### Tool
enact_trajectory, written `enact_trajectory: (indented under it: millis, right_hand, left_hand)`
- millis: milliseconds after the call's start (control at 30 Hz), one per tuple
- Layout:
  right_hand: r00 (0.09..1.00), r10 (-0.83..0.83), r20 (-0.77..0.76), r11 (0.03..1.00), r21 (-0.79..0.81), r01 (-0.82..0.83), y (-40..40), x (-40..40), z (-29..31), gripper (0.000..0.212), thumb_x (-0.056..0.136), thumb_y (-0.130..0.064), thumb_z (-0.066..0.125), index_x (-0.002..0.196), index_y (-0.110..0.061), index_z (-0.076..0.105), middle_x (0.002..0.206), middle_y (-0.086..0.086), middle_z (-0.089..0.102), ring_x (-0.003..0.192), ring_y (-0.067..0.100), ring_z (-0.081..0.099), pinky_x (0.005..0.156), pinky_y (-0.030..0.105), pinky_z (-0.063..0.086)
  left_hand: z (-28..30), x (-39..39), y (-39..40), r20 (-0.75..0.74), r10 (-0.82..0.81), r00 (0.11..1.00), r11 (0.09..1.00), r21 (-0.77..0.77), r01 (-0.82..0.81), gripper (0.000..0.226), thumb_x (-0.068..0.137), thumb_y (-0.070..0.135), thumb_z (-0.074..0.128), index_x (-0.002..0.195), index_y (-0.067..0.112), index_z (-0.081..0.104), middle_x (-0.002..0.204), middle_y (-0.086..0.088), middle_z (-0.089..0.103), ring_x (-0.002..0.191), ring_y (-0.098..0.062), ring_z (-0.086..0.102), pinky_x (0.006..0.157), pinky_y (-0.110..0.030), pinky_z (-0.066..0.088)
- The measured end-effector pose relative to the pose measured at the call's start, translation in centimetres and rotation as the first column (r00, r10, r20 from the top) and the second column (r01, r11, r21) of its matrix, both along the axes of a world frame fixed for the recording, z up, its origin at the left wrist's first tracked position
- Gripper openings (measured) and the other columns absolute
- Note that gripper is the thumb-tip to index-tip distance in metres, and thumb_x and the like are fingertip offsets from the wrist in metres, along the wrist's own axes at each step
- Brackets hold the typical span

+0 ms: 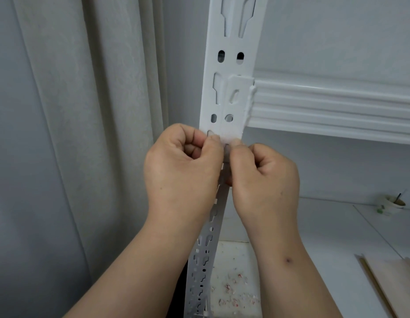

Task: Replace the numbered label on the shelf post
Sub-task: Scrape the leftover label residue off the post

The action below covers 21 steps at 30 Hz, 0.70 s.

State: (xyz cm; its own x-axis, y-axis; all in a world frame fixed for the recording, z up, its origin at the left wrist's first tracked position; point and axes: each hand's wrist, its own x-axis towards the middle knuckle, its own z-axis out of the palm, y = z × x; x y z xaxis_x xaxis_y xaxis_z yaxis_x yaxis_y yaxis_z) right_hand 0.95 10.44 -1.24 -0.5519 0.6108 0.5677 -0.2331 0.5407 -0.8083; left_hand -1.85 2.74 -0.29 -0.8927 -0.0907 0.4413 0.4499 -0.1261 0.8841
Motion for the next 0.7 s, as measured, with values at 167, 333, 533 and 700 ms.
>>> enact_trajectory:
  millis: [167,333,533,700]
  right_hand:
    - [1.0,-0.009,-0.01,1.0,0.006,0.009,0.0,0.0,-0.3,0.041,0.079,-0.036,0.05,0.054,-0.003,0.046,0.052,0.011,0.054,0.048,0.024,0.047,0.044,0.037,0.04]
    - [0.999,0.025,-0.031,0.999,-0.021,-0.026,0.2,0.0,-0.6,0.037,0.078,-0.031,0.05,0.054,-0.003,0.046,0.053,0.014,0.055,0.055,0.031,0.052,0.046,0.039,0.044]
    - [0.998,0.042,-0.049,0.999,0.004,-0.042,0.2,0.1,-0.9,0.04,0.084,-0.033,0.05,0.058,-0.002,0.049,0.054,0.014,0.057,0.055,0.029,0.053,0.048,0.041,0.044]
    - [0.998,0.038,-0.055,0.999,-0.031,-0.039,0.0,0.1,-0.6,0.041,0.082,-0.034,0.051,0.055,-0.004,0.044,0.052,0.012,0.053,0.047,0.02,0.044,0.043,0.036,0.04]
  left_hand:
    - [0.0,0.0,0.0,-0.017,0.004,1.0,1.0,-0.001,-0.004,0.021,0.083,0.02,0.072,0.067,0.016,0.06,0.054,-0.005,0.06,0.044,-0.005,0.05,0.042,-0.016,0.042]
    - [-0.1,0.2,0.1,-0.007,0.007,1.0,1.0,0.009,-0.007,0.023,0.083,0.02,0.071,0.064,0.02,0.058,0.048,0.008,0.052,0.041,-0.002,0.046,0.041,-0.015,0.04]
    - [-0.2,0.1,0.3,-0.025,0.018,1.0,1.0,0.003,-0.018,0.022,0.081,0.023,0.075,0.067,0.021,0.059,0.053,0.004,0.054,0.046,-0.006,0.048,0.044,-0.016,0.043]
    - [-0.3,0.2,0.3,-0.041,0.027,0.999,1.0,-0.008,-0.027,0.022,0.082,0.021,0.074,0.067,0.022,0.058,0.053,0.007,0.052,0.046,-0.001,0.047,0.044,-0.014,0.042]
